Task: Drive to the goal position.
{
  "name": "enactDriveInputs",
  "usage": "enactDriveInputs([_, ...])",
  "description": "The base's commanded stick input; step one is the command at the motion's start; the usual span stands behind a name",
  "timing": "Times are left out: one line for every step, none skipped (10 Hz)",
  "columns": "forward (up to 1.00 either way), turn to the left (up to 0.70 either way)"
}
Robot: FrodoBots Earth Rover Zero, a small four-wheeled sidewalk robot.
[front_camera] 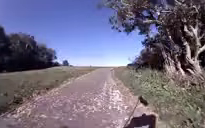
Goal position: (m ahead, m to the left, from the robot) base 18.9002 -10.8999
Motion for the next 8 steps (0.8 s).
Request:
enactDriveInputs([0.99,0.00])
enactDriveInputs([0.99,0.00])
enactDriveInputs([0.99,0.00])
enactDriveInputs([0.99,0.00])
enactDriveInputs([0.99,0.00])
enactDriveInputs([0.99,0.00])
enactDriveInputs([0.99,0.00])
enactDriveInputs([0.98,0.00])
